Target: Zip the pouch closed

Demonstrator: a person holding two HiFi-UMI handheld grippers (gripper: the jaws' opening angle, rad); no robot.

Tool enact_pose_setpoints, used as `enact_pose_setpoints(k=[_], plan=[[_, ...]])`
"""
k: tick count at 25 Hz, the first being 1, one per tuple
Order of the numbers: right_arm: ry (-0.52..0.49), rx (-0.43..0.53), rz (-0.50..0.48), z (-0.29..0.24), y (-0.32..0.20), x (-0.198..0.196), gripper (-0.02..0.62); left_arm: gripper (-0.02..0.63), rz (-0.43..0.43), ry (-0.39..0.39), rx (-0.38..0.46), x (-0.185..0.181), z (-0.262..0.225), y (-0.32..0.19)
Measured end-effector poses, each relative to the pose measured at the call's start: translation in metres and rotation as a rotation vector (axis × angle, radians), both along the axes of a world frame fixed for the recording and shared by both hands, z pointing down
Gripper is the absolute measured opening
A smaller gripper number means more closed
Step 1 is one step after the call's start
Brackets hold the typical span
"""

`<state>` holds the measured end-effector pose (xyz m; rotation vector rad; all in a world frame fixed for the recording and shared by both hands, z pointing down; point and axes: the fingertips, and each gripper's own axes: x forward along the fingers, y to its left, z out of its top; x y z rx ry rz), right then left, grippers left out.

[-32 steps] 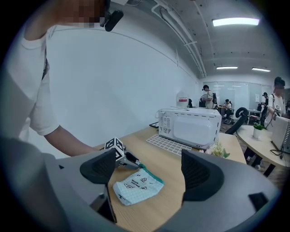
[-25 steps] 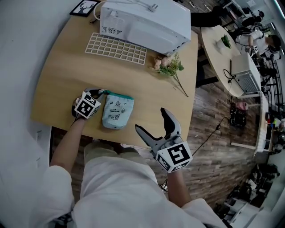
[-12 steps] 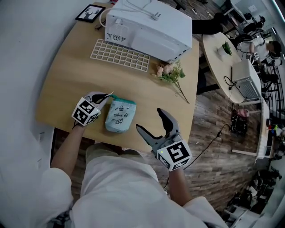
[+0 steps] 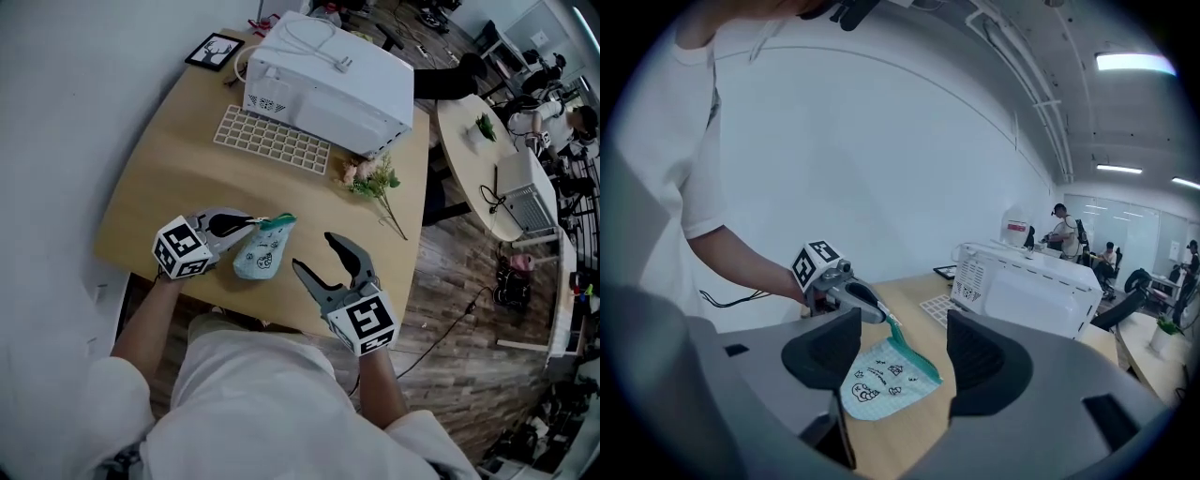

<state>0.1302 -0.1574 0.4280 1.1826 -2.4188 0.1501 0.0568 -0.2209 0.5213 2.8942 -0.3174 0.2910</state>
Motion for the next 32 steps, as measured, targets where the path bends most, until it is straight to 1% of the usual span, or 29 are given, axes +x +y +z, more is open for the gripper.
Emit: enact_pose_setpoints(k=[5,8,12,14,17,19,21,23,28,32], plan=[[0.021,0.037,-0.025,-0.010,-0.005,-0.008,0.246,0.029,0.038,0.142,-0.014,-0.006,-0.042,0.008],[0.045,0.065,-0.044,-0.016,-0.009,-0.012,0.217,0.029,0.055,0.186,-0.008,-0.010,-0.060,0.010],[0.099,0.100,-0.089,-0.023,-0.013,-0.023,0.161,0.029,0.034,0.264,-0.010,-0.018,-0.082,0.007],[0.126,0.118,-0.121,-0.024,-0.015,-0.031,0.152,0.029,0.016,0.300,-0.016,-0.023,-0.091,0.005],[0.125,0.132,-0.175,-0.032,-0.019,-0.047,0.138,0.029,0.014,0.343,-0.010,-0.029,-0.106,0.003],[0.170,0.166,-0.195,-0.038,-0.025,-0.056,0.122,0.029,0.028,0.371,0.000,-0.033,-0.117,0.004],[0.222,0.208,-0.218,-0.043,-0.030,-0.064,0.109,0.028,0.051,0.397,0.008,-0.034,-0.127,0.006],[0.243,0.237,-0.248,-0.048,-0.032,-0.072,0.101,0.028,0.081,0.412,0.021,-0.033,-0.136,0.008],[0.342,0.287,-0.299,-0.052,-0.034,-0.081,0.089,0.028,0.138,0.421,0.053,-0.030,-0.152,0.015],[0.397,0.317,-0.339,-0.053,-0.034,-0.081,0.085,0.026,0.175,0.430,0.052,-0.031,-0.155,0.017]])
